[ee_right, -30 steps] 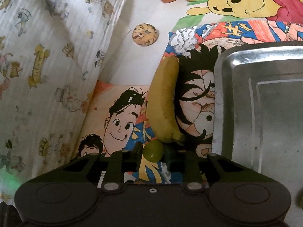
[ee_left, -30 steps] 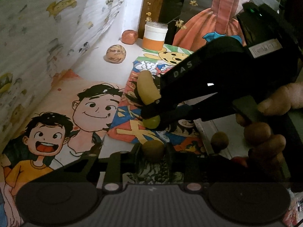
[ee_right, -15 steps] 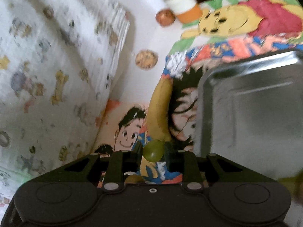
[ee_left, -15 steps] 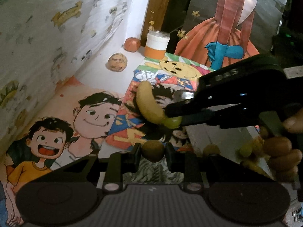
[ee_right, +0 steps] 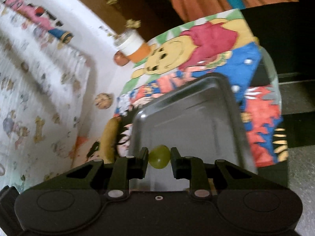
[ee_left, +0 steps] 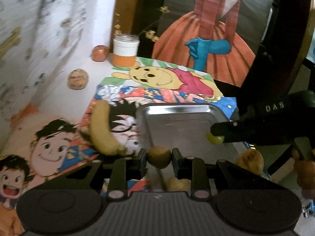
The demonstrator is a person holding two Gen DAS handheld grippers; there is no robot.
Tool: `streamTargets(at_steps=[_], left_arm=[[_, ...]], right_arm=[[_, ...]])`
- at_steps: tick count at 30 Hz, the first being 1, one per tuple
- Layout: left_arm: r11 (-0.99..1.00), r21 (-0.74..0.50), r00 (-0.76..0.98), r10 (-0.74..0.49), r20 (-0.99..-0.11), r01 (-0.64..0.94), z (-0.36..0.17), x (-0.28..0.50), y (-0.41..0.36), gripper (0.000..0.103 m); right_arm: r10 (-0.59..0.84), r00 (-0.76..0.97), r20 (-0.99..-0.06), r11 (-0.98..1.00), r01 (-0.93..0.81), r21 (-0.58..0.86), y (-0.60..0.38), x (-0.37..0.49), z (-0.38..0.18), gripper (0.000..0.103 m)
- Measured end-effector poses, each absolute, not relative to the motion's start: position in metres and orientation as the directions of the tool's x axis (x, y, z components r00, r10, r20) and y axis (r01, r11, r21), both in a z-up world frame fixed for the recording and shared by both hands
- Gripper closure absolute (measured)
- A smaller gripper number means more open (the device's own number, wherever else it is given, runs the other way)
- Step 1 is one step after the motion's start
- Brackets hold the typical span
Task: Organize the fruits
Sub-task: 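Drop the grape into the tray with the right gripper while the left lowers the kiwi there, then open both grippers and lift them away from the tray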
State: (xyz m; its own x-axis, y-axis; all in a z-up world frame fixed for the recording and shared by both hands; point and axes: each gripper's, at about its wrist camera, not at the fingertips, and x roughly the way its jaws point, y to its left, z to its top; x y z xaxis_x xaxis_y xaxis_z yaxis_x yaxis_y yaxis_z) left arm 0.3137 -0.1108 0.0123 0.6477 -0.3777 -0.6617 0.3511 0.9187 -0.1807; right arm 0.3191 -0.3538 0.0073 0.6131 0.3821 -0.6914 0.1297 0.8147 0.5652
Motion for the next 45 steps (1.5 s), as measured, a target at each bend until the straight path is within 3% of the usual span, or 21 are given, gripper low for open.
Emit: streamTargets(at_steps=[23, 33, 35, 37, 45], left_arm=[[0.908, -0.15, 0.555, -0.363, -0.749, 0.391, -0.019, 0.341, -0.15, 0.072], [0.917, -0.194, 0.583, -0.374, -0.722, 0.349, -0.006, 0.331, -0.138, 0.063], [0.924, -0.208, 0.612, -0.37, -0.699, 0.321, 0.002, 0.321, -0.128, 0.058], [0.935, -0.211, 0.637, -0.348, -0.687, 0.284, 0.008, 0.312, -0.117, 0.036], [0.974, -0.203, 0.737, -0.211, -0.643, 0.102, 0.036, 0.252, -0.071, 0.004]], right_arm=[[0.369, 0.591, -0.717, 0.792, 0.204, 0.575, -0.385, 0.323, -0.025, 0.075], [0.351, 0.628, -0.695, 0.805, 0.176, 0.566, -0.383, 0.308, -0.002, 0.06], [0.359, 0.631, -0.687, 0.806, 0.161, 0.569, -0.382, 0.303, 0.003, 0.052], [0.367, 0.639, -0.676, 0.807, 0.142, 0.573, -0.379, 0.296, 0.007, 0.045], [0.41, 0.667, -0.622, 0.836, -0.002, 0.549, -0.354, 0.257, 0.027, 0.013]])
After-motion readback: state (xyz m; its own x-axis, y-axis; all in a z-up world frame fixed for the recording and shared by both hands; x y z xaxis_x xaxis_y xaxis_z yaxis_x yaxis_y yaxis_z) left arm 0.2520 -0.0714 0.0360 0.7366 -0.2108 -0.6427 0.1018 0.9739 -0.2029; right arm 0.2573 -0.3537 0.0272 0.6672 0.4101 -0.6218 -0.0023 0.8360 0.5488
